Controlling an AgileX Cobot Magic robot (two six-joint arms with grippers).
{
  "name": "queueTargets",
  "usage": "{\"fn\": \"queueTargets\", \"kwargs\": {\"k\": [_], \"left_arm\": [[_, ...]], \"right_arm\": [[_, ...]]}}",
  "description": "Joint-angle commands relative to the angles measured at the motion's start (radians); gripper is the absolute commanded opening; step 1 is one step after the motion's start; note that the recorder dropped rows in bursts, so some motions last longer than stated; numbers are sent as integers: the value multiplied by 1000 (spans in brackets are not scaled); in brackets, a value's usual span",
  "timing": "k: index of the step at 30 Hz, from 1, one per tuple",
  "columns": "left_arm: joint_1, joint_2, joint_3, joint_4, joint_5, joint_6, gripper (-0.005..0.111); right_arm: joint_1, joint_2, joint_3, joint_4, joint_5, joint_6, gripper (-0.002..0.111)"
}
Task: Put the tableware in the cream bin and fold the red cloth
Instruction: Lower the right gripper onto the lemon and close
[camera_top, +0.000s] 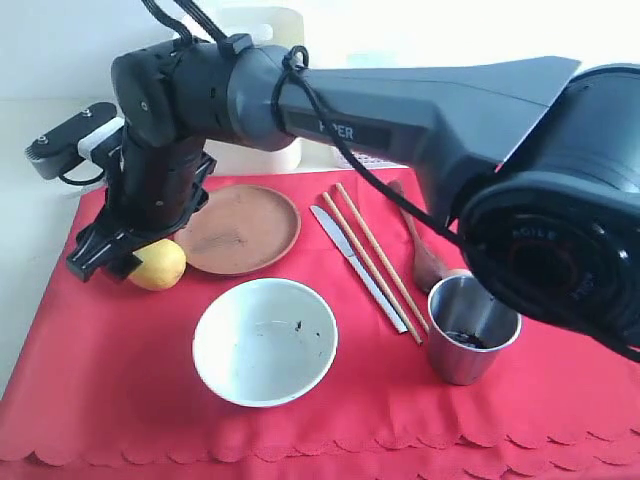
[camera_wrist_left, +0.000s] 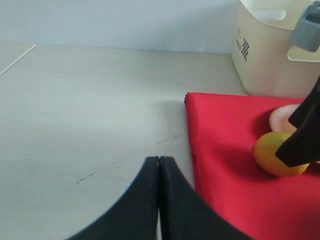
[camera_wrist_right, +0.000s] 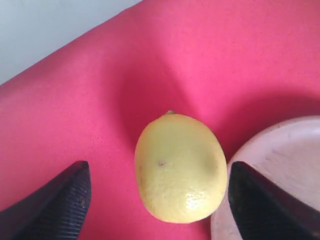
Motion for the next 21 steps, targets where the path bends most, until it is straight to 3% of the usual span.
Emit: {"fn": "queueTargets", "kwargs": {"k": [1, 9, 12, 17, 21], "left_arm": [[2, -7, -1, -5, -12, 2, 0], [2, -7, -1, -5, -12, 2, 0], [2, -7, -1, -5, -12, 2, 0], [2, -7, -1, -5, -12, 2, 0], [2, -7, -1, -5, -12, 2, 0]], "right_arm": [[1, 20, -5, -7, -28, 1, 73], [1, 60, -5, -43, -37, 25, 73], [1, 68, -5, -62, -43, 51, 68], [1, 70, -5, -64, -54, 73, 43], [1, 68, -5, -62, -36, 73, 13]]}}
